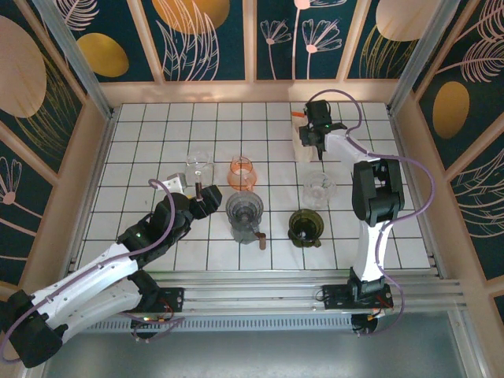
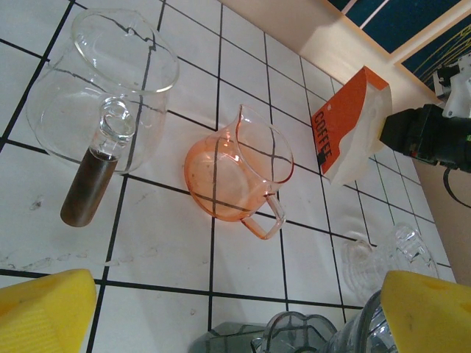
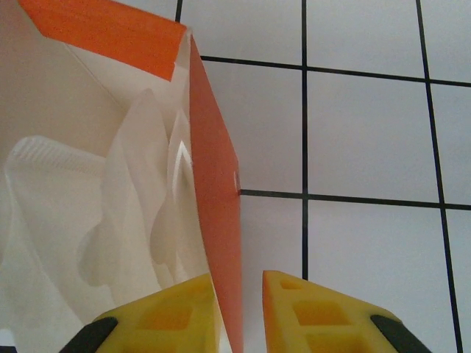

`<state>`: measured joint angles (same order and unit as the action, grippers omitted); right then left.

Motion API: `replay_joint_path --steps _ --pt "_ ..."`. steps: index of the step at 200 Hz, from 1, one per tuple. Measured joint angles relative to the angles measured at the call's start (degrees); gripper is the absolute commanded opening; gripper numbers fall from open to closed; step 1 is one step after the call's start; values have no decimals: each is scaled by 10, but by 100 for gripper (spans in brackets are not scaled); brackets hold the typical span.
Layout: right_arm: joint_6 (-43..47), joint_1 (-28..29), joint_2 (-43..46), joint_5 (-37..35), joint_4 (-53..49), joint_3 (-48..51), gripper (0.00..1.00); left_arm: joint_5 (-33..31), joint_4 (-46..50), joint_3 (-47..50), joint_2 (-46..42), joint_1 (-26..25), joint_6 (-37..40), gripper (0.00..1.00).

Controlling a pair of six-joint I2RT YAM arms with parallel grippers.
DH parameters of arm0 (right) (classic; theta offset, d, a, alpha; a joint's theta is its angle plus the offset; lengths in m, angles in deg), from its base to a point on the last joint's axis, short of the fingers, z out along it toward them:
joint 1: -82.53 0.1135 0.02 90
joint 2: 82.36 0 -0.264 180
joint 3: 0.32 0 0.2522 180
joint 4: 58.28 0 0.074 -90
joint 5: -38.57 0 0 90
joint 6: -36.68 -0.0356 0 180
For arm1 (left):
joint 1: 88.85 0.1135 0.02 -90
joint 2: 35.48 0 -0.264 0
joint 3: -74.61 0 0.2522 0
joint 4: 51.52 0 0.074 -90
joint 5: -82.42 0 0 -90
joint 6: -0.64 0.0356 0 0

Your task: Place the coffee filter in the dripper

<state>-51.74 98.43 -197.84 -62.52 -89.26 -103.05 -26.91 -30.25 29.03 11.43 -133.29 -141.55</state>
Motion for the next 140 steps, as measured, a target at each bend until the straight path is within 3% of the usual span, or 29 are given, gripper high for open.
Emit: replay_joint_path --steps 57,107,140 --pt "-1 0 15 0 7 32 31 1 0 0 0 0 0 99" --pt "-20 0 91 1 21 75 34 7 0 0 -4 0 0 99" --pt "-56 2 136 27 35 89 30 8 0 0 -14 0 0 99"
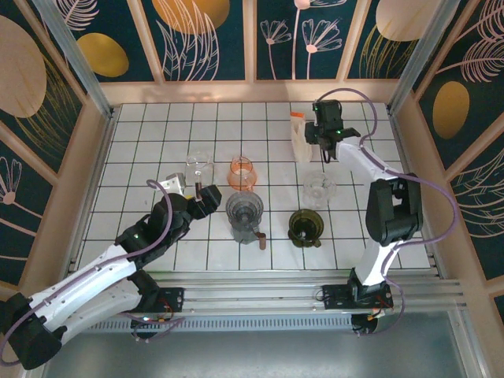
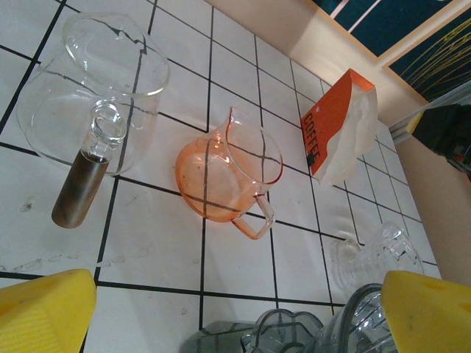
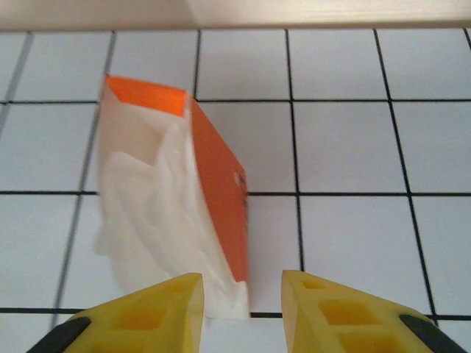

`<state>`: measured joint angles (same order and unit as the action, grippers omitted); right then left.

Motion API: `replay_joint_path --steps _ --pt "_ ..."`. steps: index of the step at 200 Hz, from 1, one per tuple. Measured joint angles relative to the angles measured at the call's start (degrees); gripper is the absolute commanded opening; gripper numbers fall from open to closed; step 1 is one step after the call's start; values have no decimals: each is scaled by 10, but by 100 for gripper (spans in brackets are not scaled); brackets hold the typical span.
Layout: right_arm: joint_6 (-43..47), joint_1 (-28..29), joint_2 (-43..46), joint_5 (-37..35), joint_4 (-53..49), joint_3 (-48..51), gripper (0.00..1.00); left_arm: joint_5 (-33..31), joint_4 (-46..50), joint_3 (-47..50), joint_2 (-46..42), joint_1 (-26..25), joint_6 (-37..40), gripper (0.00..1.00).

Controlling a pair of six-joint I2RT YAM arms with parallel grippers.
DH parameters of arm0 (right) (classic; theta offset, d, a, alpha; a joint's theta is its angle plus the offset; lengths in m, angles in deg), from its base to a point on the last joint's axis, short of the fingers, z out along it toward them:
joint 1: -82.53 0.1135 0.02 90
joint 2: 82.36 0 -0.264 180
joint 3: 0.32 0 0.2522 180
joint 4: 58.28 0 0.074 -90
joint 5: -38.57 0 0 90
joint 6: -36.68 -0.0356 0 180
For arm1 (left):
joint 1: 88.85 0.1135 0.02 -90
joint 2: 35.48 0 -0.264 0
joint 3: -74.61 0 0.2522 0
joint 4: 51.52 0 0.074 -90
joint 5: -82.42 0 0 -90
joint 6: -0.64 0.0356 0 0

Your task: Place the coffee filter in the dripper

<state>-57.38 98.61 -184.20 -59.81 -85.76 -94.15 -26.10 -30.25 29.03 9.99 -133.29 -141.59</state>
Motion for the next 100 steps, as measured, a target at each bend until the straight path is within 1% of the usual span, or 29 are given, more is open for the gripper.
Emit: replay_joint_path --steps 29,56,100 --pt "-24 14 -1 26 8 -2 24 0 0 0 -2 0 0 99" --pt "-44 28 -21 40 7 -17 23 0 0 0 -2 0 0 99" --pt "-69 40 -51 40 3 -36 21 0 0 0 -2 0 0 99"
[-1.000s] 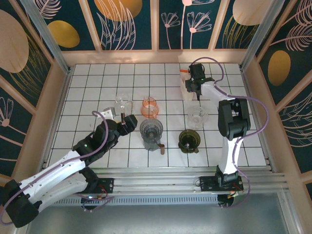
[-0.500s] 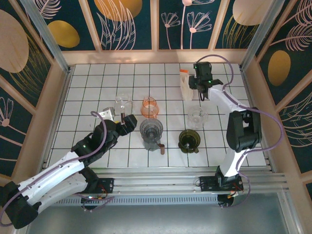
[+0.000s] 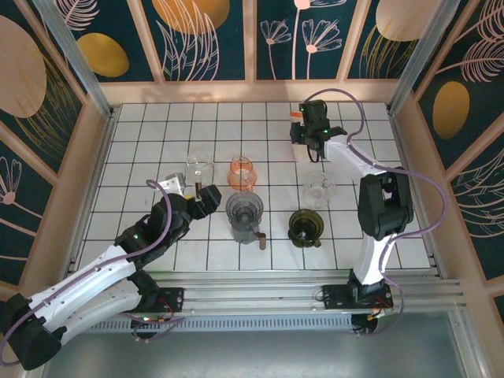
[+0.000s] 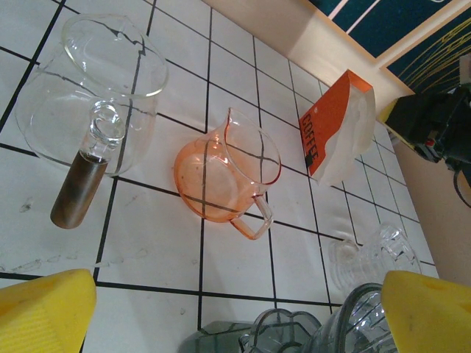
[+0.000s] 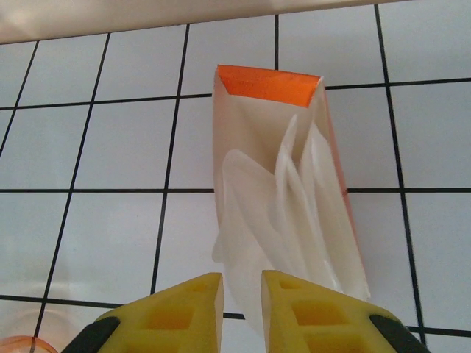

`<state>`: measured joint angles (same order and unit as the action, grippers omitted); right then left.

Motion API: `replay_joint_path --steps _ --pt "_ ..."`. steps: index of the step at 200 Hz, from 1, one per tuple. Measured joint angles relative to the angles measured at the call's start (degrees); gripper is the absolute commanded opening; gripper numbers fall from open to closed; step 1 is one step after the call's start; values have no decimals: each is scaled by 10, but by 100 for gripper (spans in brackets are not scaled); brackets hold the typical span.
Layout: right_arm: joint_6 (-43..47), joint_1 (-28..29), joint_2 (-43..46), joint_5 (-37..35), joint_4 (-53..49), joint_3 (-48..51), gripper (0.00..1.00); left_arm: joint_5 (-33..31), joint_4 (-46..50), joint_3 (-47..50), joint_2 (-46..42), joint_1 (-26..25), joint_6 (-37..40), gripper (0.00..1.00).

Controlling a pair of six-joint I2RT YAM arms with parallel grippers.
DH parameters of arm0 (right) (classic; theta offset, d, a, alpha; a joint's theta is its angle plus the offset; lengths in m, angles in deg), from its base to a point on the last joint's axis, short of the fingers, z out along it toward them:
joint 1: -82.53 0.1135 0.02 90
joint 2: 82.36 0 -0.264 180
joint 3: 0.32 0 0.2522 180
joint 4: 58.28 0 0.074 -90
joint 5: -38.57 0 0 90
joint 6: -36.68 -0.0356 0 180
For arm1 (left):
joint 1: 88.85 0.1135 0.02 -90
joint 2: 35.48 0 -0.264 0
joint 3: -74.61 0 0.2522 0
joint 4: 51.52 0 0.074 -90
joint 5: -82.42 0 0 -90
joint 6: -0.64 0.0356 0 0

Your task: Place the coffee filter in the dripper

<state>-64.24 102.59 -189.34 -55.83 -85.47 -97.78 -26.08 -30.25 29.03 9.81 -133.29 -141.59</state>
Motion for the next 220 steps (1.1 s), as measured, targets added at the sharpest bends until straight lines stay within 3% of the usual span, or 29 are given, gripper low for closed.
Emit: replay_joint_path --steps 220 --pt "-46 -2 -66 -48 -2 -63 17 -2 0 10 -1 0 0 99"
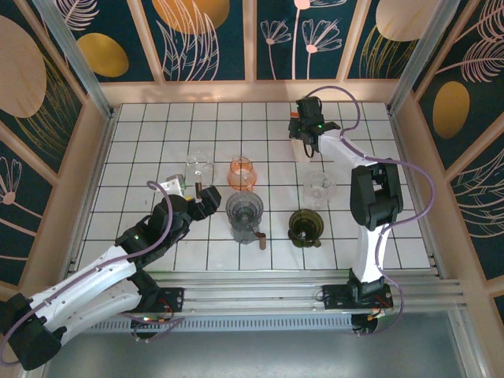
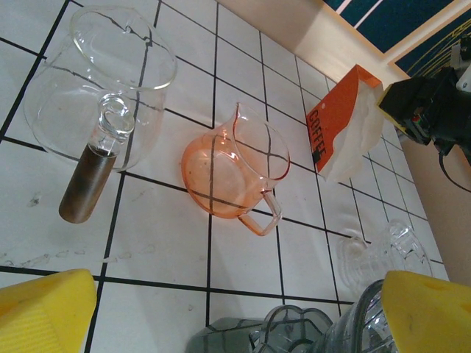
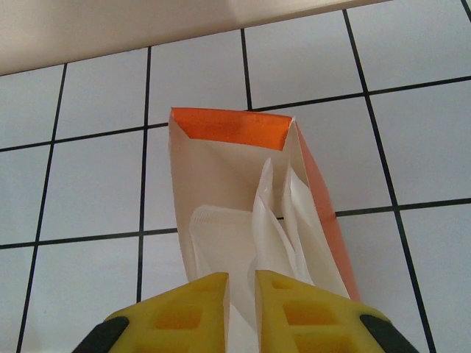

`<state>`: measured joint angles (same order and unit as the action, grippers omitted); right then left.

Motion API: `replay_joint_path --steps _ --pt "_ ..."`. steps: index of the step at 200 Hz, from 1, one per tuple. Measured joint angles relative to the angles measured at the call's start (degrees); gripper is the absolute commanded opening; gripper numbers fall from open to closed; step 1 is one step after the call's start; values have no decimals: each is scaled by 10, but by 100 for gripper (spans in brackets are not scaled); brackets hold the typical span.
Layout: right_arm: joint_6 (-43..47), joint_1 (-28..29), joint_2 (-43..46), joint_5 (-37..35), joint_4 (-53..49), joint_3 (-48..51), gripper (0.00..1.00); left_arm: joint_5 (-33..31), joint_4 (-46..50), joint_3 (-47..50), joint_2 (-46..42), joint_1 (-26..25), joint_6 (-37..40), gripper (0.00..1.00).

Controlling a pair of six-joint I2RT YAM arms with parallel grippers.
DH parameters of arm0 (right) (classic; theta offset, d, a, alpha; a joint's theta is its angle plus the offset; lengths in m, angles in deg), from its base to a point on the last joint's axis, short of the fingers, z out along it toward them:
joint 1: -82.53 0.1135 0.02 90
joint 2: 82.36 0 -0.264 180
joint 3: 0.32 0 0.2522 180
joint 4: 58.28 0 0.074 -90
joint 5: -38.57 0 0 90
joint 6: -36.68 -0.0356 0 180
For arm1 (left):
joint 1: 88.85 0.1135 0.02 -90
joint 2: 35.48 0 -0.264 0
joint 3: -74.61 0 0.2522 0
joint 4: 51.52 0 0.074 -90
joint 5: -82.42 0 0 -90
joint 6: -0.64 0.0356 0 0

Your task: Place the coffee filter in the dripper

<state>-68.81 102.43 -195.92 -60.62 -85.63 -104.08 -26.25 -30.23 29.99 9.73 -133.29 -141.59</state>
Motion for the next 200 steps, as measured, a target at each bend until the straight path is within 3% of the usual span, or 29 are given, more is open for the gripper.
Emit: replay_joint_path --steps 161,200 --pt "-1 -3 -40 -25 -24 -36 15 -4 0 2 -3 0 0 99" --pt "1 -3 -40 -30 -25 -36 6 -8 0 3 -3 0 0 99"
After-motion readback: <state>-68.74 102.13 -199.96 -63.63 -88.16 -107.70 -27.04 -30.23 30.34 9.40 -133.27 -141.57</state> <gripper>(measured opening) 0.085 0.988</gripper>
